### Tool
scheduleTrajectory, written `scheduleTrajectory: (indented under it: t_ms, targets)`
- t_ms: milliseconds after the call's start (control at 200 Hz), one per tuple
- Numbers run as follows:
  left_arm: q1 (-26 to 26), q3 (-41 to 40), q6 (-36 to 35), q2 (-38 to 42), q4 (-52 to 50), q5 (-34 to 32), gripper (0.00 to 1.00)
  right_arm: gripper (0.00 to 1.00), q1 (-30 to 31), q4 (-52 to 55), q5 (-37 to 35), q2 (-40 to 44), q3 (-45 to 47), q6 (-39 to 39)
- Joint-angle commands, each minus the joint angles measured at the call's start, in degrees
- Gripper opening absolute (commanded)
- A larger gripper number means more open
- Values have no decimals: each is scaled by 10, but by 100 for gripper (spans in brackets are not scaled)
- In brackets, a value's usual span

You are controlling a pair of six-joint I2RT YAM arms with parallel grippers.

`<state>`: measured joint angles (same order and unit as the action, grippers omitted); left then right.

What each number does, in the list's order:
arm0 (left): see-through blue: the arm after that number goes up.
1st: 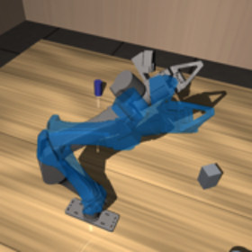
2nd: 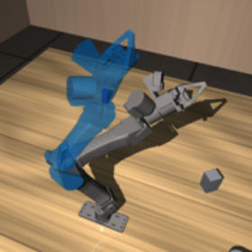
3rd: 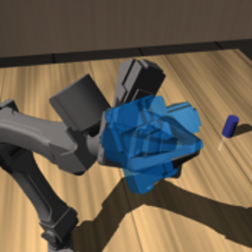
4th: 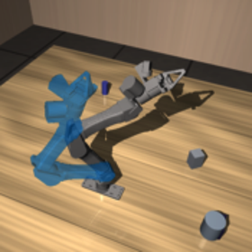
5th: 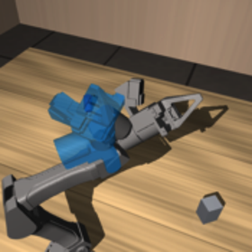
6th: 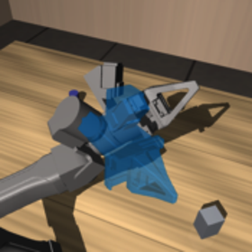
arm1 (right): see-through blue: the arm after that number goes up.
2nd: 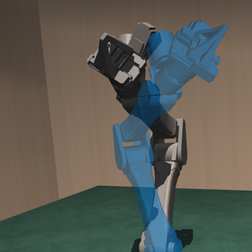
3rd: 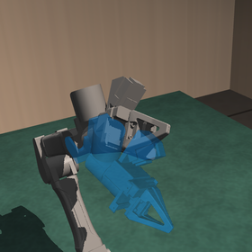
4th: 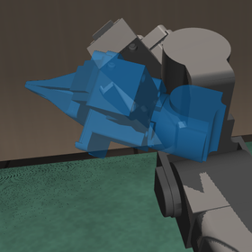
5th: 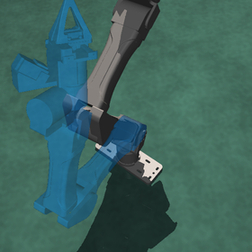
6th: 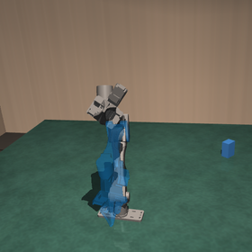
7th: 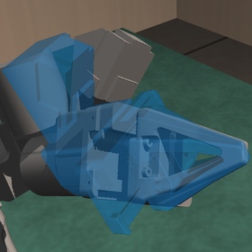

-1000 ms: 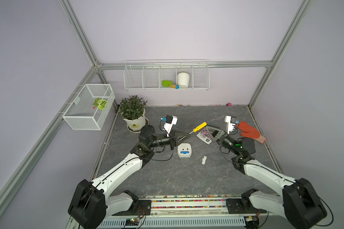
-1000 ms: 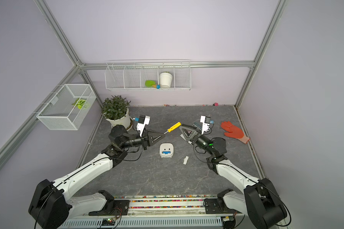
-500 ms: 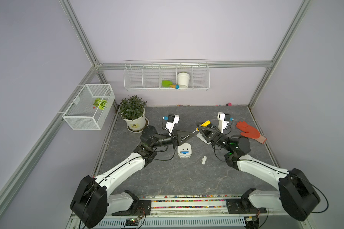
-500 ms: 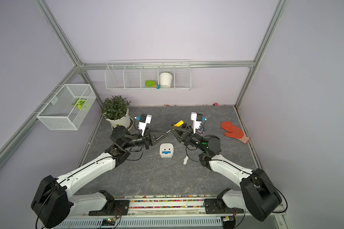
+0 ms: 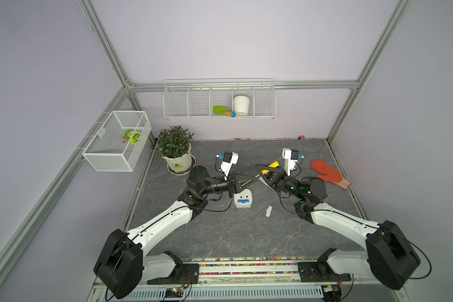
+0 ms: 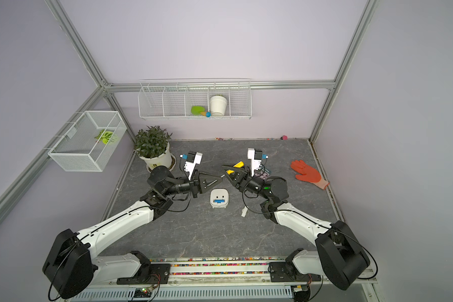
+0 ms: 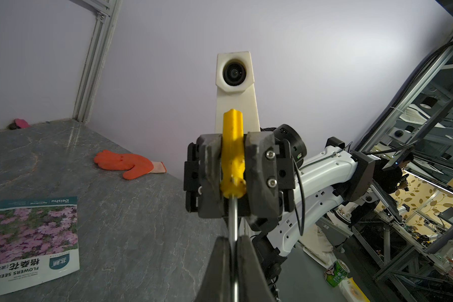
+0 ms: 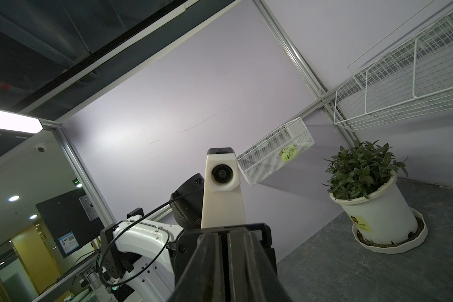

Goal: Remove the battery from the alarm
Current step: Release the battery from the alarm.

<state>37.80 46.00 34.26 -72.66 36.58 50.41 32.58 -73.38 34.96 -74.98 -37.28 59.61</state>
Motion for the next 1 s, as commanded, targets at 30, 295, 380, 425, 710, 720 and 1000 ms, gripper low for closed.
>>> scheduleTrajectory:
  t_ms: [30, 295, 380, 425, 710, 720, 1000]
  targets:
    - [1, 18, 2, -7, 2, 0, 0, 8, 5, 18, 8, 22, -10, -26]
    - [-12, 0, -68, 72, -144, -100, 62, 0, 3, 291, -94, 154, 13, -200]
    - [-39, -34, -66, 120, -184, -161, 74, 0, 4, 420, -173, 208, 13, -270]
    - [-56, -54, -54, 143, -204, -196, 82, 0, 4, 477, -215, 229, 10, -294]
    - [-84, -75, 2, 113, -345, -310, 95, 0, 8, 595, -304, 206, 4, -334]
    - [-84, -72, 2, 108, -351, -312, 94, 0, 8, 596, -306, 202, 4, -333]
    - [-84, -33, -14, -52, -403, -320, 84, 0, 78, 565, -418, 113, 5, -321]
